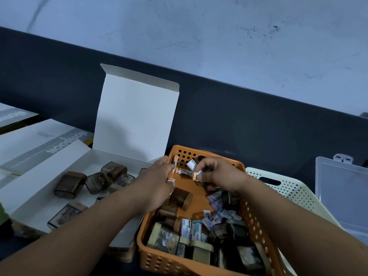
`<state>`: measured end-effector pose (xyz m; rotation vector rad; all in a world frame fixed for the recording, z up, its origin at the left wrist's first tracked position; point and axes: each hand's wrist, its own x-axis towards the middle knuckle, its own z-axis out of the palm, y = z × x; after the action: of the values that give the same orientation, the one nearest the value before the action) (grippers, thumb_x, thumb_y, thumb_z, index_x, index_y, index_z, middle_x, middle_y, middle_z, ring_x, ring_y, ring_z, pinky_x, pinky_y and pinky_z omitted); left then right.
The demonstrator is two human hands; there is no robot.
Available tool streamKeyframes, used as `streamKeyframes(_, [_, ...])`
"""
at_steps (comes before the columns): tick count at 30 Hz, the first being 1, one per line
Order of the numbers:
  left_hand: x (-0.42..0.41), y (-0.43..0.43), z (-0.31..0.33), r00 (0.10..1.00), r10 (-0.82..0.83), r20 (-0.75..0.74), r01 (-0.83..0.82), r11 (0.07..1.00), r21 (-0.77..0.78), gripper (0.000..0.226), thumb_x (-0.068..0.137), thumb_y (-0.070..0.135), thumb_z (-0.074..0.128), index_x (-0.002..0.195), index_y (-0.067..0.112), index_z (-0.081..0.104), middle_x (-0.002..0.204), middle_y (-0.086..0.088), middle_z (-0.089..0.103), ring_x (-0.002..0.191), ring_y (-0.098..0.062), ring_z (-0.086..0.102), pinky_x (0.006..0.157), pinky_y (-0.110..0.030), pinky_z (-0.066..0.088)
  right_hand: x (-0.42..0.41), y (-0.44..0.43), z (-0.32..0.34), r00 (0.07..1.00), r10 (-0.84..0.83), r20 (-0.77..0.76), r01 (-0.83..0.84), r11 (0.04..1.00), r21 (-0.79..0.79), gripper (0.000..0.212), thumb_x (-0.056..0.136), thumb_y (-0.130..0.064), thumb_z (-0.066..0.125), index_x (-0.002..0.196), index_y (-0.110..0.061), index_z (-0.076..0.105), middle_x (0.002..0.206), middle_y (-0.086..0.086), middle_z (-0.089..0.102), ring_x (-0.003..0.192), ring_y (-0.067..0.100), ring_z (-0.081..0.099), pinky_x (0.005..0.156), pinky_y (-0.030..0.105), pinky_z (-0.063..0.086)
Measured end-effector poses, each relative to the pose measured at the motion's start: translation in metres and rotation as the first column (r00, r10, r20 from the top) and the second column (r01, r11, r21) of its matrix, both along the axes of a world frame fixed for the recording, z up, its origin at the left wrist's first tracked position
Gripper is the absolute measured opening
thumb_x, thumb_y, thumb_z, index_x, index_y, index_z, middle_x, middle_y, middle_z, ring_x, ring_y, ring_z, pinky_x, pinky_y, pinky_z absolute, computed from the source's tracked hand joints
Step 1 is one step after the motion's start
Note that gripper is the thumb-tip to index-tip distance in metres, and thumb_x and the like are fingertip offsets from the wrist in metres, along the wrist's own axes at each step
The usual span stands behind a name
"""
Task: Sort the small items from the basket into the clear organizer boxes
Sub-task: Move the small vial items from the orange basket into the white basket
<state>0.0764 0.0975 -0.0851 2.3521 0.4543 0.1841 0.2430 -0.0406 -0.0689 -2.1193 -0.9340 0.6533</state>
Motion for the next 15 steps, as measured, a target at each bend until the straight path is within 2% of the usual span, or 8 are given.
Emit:
streamKeyframes(2, [0.0,-0.001,0.001,1.0,-0.007,0.005,0.007,1.0,0.002,0.056,0.099,0.025,0.047,0.15,0.026,0.025,0.159,0.015,0.002,0.146,-0.017,0.013,0.11,-0.029,0.021,0.001,-0.006,0.005,0.995,-0.023,-0.096,0.031,0.996,0.079,0.017,0.088,-0.003,0.065,0.099,-0.014,0.056,0.095,0.009,0.064,0.072,0.017,0.063,0.064,0.033,0.055])
streamKeyframes(6, [-0.002,-0.006,0.007,1.0,-0.008,0.014,0.008,0.999,0.035,0.054,0.099,0.024,0.047,0.149,0.024,0.027,0.159,0.013,0.006,0.144,-0.016,0.018,0.11,-0.029,0.023,0.002,-0.028,0.017,0.991,-0.03,-0.132,0.05,0.988,0.146,0.024,0.089,0.003,0.061,0.108,-0.009,0.051,0.092,0.008,0.065,0.072,0.017,0.064,0.059,0.029,0.055])
streamKeyframes(11, [-0.002,-0.011,0.014,1.0,-0.008,0.028,0.007,0.998,0.055,0.048,0.099,0.018,0.047,0.145,0.023,0.034,0.155,0.009,0.018,0.139,-0.015,0.027,0.108,-0.03,0.027,0.008,-0.075,0.037,0.986,-0.074,-0.149,0.108,0.967,0.232,0.024,0.089,0.01,0.055,0.107,-0.006,0.059,0.083,0.004,0.067,0.074,0.014,0.064,0.059,0.027,0.053])
streamKeyframes(15, [-0.001,-0.008,0.012,0.999,-0.043,0.032,0.043,0.999,-0.004,0.036,0.096,0.011,0.05,0.131,0.021,0.05,0.133,0.019,0.034,0.128,-0.015,0.041,0.107,-0.031,0.032,0.013,-0.122,0.041,0.966,-0.195,-0.169,0.228,0.951,0.207,0.024,0.09,0.009,0.056,0.106,-0.008,0.06,0.085,0.004,0.067,0.076,0.015,0.065,0.064,0.029,0.054])
